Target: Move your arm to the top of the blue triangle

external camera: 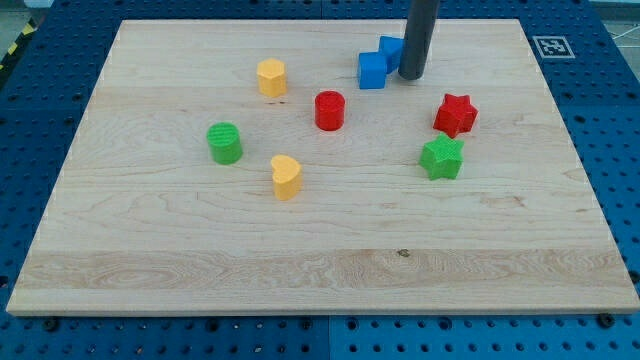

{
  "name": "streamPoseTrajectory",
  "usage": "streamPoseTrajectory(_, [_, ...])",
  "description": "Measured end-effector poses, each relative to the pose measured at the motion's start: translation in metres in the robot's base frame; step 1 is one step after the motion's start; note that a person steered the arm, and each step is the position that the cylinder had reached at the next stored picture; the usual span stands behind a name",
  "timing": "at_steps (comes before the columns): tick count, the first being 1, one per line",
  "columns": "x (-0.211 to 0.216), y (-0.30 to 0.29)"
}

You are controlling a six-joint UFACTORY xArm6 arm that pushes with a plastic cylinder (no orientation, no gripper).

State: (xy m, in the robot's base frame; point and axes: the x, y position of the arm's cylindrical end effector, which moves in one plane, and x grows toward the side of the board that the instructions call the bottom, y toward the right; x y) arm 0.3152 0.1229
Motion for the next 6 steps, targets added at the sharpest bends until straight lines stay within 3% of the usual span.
streamPoseTrajectory(1, [-0.022,0.015])
streamPoseTrajectory(3, [-0.11,0.024])
streamPoseTrajectory(4, [-0.116,0.02])
streamPoseTrajectory(6, [-0.088,-0.002])
